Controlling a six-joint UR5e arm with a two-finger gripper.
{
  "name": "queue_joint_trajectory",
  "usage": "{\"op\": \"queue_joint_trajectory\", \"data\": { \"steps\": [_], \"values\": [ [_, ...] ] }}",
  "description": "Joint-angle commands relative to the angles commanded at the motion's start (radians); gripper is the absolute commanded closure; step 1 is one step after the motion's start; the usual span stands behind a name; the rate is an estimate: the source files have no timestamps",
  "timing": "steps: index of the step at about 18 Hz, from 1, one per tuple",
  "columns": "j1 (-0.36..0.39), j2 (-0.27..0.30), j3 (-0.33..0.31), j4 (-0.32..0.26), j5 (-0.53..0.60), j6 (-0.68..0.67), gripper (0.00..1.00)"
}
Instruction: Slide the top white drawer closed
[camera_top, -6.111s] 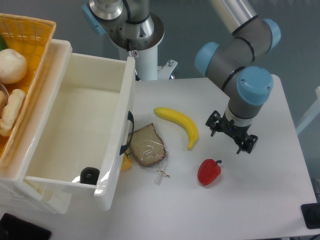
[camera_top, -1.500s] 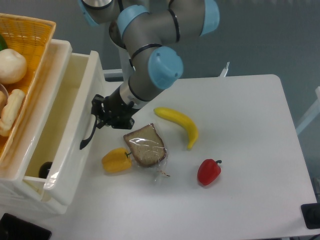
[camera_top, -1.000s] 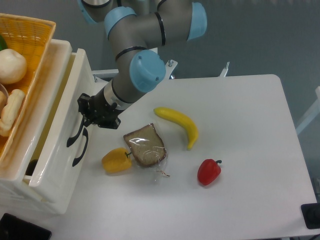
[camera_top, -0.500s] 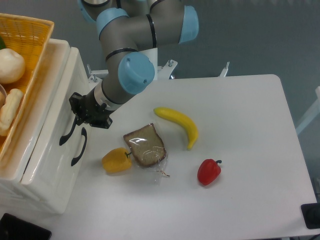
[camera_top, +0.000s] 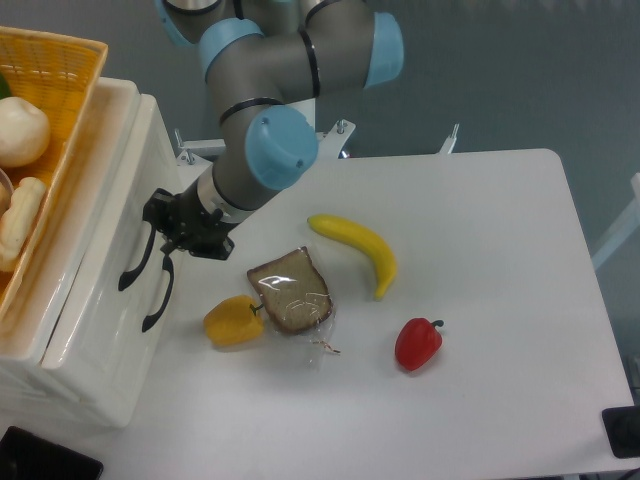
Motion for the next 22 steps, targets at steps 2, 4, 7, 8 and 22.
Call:
{"op": "queue_joint_trajectory", "data": {
  "steps": [2,4,7,8,22],
  "values": [
    [0.061,0.002,0.025,0.003,0.000,0.008,0.59],
    [0.117,-0.005,0.046,0.029,0.000,0.008,0.36],
    [0.158,-0.051,0.048,0.147,0.038,0.005,0.01],
    [0.173,-0.054,0.048,0.170,0.069,0.005,0.00],
    [0.299,-0.181,0.153,0.295,0.356,0.155,0.00]
  ]
}}
